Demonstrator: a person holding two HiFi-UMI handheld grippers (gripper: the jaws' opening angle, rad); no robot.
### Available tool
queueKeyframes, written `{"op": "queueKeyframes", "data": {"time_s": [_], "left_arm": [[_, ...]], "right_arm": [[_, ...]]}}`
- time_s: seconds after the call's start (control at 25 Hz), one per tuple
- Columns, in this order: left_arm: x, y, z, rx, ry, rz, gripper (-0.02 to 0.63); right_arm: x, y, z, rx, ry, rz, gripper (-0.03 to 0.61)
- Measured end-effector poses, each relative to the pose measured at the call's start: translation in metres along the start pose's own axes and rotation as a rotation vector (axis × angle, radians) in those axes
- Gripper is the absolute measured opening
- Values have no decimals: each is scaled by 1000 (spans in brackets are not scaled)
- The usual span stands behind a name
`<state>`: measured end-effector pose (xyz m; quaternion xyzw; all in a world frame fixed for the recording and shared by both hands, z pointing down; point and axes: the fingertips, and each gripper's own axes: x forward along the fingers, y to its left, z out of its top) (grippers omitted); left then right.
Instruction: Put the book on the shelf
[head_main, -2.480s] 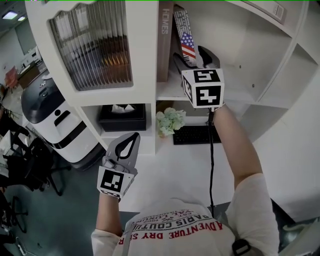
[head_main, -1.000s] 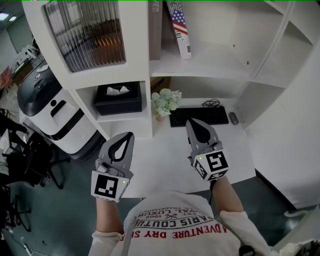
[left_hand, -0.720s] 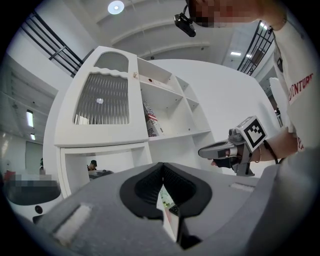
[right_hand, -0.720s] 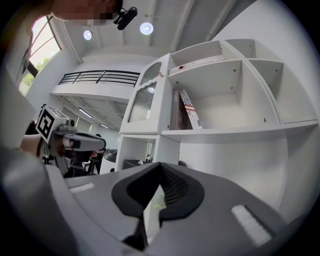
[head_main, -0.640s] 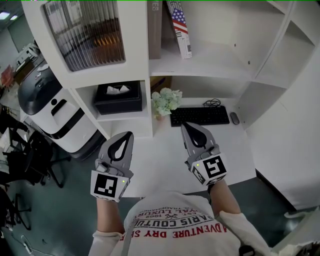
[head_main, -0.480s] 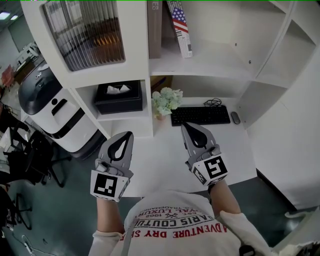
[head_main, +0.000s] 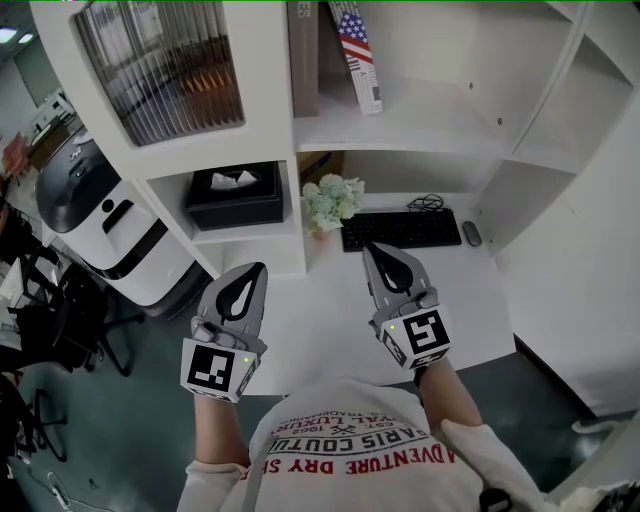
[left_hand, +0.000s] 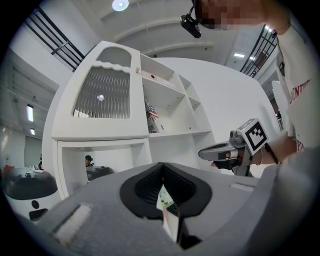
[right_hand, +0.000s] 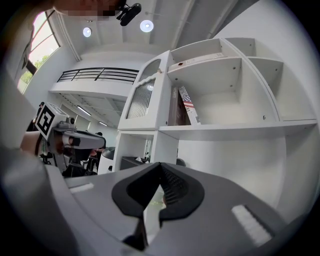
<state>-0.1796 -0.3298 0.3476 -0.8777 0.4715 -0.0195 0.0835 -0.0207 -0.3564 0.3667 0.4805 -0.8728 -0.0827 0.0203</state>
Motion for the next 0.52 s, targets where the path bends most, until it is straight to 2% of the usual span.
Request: {"op": "queueKeyframes", "data": {"time_s": [0.52], "left_arm": [[7,2,-7,-8,10,-2,5]], "right_arm": [[9,3,-5,-6,10,20,0]]}}
